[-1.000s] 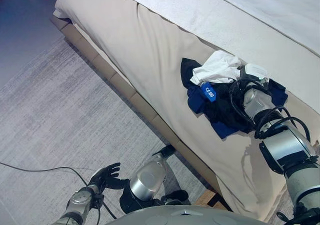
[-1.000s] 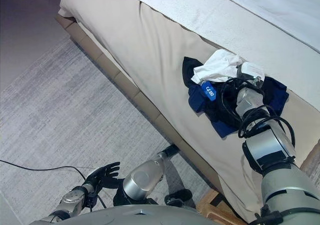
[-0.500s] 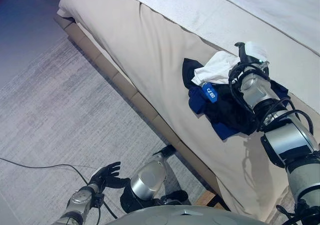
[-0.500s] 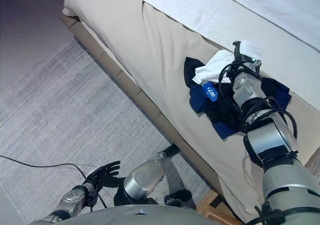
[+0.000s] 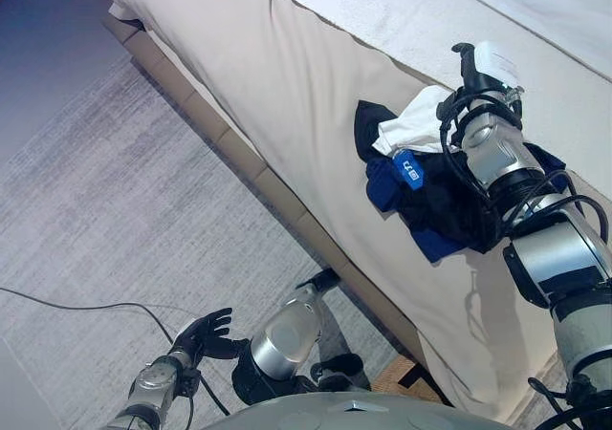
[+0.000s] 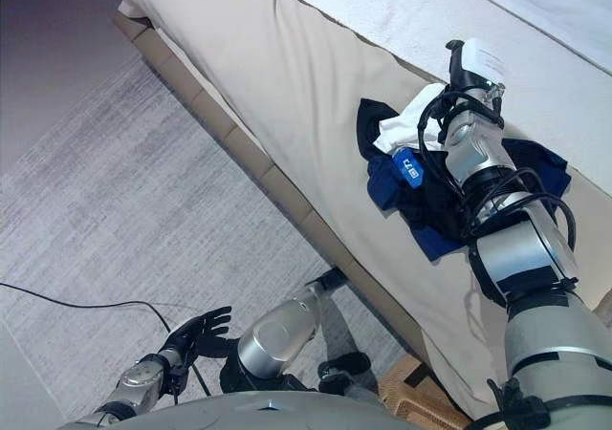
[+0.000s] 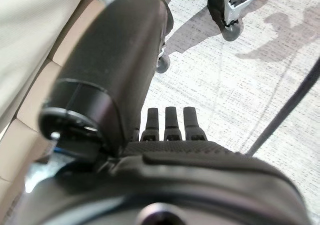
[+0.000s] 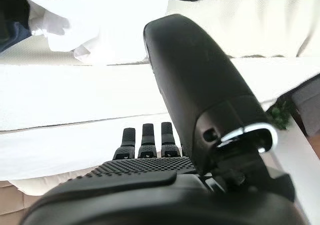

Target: Pick up the clothes from the bed and place them into the basket

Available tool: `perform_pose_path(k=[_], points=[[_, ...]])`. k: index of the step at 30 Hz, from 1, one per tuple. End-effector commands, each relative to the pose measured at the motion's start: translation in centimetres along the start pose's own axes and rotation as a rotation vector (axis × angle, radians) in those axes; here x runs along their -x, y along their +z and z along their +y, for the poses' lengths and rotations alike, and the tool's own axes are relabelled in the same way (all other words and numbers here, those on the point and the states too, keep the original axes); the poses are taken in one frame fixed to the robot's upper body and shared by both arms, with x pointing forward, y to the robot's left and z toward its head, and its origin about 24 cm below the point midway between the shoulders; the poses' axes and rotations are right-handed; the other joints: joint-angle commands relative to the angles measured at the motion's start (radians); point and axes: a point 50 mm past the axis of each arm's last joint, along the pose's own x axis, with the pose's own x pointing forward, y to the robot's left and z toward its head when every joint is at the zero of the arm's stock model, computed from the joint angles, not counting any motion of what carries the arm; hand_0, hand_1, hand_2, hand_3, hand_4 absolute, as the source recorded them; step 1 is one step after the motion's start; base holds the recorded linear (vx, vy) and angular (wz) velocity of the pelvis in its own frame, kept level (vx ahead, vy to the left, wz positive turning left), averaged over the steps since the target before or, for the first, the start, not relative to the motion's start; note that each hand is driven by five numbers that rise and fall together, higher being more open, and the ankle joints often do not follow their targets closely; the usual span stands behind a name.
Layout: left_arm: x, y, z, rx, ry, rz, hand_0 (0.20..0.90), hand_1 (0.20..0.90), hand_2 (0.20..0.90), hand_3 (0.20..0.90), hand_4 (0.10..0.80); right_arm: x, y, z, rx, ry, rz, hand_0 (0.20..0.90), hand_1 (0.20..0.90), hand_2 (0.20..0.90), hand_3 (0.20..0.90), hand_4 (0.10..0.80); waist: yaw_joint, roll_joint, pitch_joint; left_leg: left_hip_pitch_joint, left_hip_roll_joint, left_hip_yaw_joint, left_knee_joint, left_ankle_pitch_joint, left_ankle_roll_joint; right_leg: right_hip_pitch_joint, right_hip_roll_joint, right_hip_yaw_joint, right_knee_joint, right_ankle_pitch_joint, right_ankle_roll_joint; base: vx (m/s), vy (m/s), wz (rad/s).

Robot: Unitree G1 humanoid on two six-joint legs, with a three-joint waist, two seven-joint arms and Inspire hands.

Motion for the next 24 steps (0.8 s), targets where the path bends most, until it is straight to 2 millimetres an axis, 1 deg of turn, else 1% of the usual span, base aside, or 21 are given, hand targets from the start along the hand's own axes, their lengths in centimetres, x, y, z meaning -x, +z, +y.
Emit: perform_pose_path(k=[1, 2, 4, 5, 6, 8, 12, 13, 15, 19, 24], points=[[1.5, -1.7, 1.5, -0.072, 0.036, 0.019, 0.9, 0.9, 0.9, 0.9, 0.8, -0.2, 5.2, -3.6, 0.061, -0.141, -0.187, 0.9, 0.9, 0.9, 0.9, 0.8, -0.016, -0.012, -0.037, -0.061, 0.118, 0.141, -0.056, 0.017, 0.043, 0.032, -0.04, 0.084, 0.21, -0.121, -0.066, -0.037, -0.041, 0.01], [1.4, -1.4, 1.5, -0.077, 0.041, 0.007, 0.9, 0.9, 0.9, 0.9, 0.8, -0.2, 5.5, -3.8, 0.061, -0.146, -0.187, 0.9, 0.9, 0.9, 0.9, 0.8, -0.017, -0.011, -0.031, -0.067, 0.117, 0.143, -0.053, 0.018, 0.044, 0.022, -0.043, 0.084, 0.213, -0.118, -0.064, -0.059, -0.037, 0.02], [0.9, -0.1, 1.5, -0.075, 0.056, -0.046, 0.9, 0.9, 0.9, 0.9, 0.8, -0.4, 6.4, -4.8, 0.049, -0.167, -0.187, 0.9, 0.9, 0.9, 0.9, 0.8, -0.02, -0.004, -0.002, -0.085, 0.119, 0.147, -0.049, 0.022, 0.05, -0.008, -0.052, 0.085, 0.224, -0.112, -0.061, -0.106, -0.033, 0.0], [0.9, 0.2, 1.4, -0.074, 0.058, -0.054, 0.9, 0.9, 0.9, 0.9, 0.8, -0.5, 6.5, -4.9, 0.05, -0.169, -0.186, 0.9, 0.9, 0.9, 0.9, 0.8, -0.021, -0.004, 0.004, -0.09, 0.118, 0.15, -0.048, 0.024, 0.051, -0.014, -0.053, 0.086, 0.226, -0.11, -0.06, -0.153, -0.045, -0.06], [0.6, 1.0, 1.2, -0.078, 0.072, -0.09, 0.9, 0.9, 0.9, 0.9, 0.8, -0.6, 7.1, -5.7, 0.058, -0.175, -0.191, 0.9, 0.9, 0.9, 0.9, 0.8, -0.025, -0.004, 0.031, -0.109, 0.116, 0.158, -0.045, 0.031, 0.056, -0.033, -0.054, 0.089, 0.225, -0.098, -0.055, -0.132, -0.041, -0.06], [0.4, 2.0, 1.1, -0.078, 0.088, -0.127, 0.9, 0.9, 0.9, 0.9, 0.8, -0.8, 7.4, -6.4, 0.048, -0.172, -0.187, 0.9, 0.9, 0.9, 0.9, 0.8, -0.029, -0.004, 0.062, -0.129, 0.115, 0.168, -0.033, 0.032, 0.06, -0.059, -0.057, 0.092, 0.227, -0.087, -0.05, -0.12, -0.042, -0.04], [0.3, 2.8, 0.9, -0.067, 0.102, -0.172, 0.9, 0.9, 0.9, 0.9, 0.8, -0.8, 8.0, -7.4, 0.032, -0.175, -0.187, 0.9, 0.9, 0.9, 0.9, 0.8, -0.033, -0.003, 0.108, -0.154, 0.111, 0.177, -0.016, 0.033, 0.063, -0.089, -0.052, 0.097, 0.23, -0.077, -0.049, -0.049, -0.004, -0.08], [0.3, 3.2, 0.9, -0.064, 0.105, -0.191, 0.9, 0.9, 0.9, 0.9, 0.8, -0.9, 8.1, -7.7, 0.021, -0.182, -0.183, 0.9, 0.9, 0.9, 0.9, 0.8, -0.03, -0.002, 0.13, -0.167, 0.11, 0.179, -0.012, 0.034, 0.067, -0.098, -0.051, 0.097, 0.229, -0.071, -0.05, -0.038, 0.0, -0.01], [0.3, 3.6, 1.0, -0.07, 0.102, -0.2, 0.9, 0.9, 0.9, 0.9, 0.8, -1.0, 8.2, -8.0, 0.028, -0.191, -0.183, 0.9, 0.9, 0.9, 0.9, 0.8, -0.029, -0.002, 0.143, -0.19, 0.108, 0.179, -0.007, 0.037, 0.07, -0.121, -0.051, 0.093, 0.232, -0.061, -0.047, -0.045, 0.001, -0.04], [0.4, 4.0, 1.3, -0.07, 0.087, -0.219, 0.9, 0.9, 0.9, 0.9, 0.8, -1.0, 8.2, -8.4, 0.056, -0.209, -0.159, 0.9, 0.9, 0.9, 0.9, 0.8, -0.03, -0.011, 0.143, -0.259, 0.1, 0.184, 0.011, 0.041, 0.077, -0.179, -0.052, 0.085, 0.242, -0.038, -0.04, -0.031, 0.037, -0.01], [0.6, 4.6, 1.6, -0.05, 0.082, -0.257, 0.9, 0.9, 0.9, 0.9, 0.8, -1.2, 7.7, -9.0, 0.081, -0.213, -0.086, 0.9, 0.9, 0.9, 0.9, 0.8, -0.029, -0.027, 0.143, -0.34, 0.105, 0.188, 0.026, 0.051, 0.078, -0.248, -0.051, 0.076, 0.254, -0.02, -0.032, -0.023, 0.027, -0.02]])
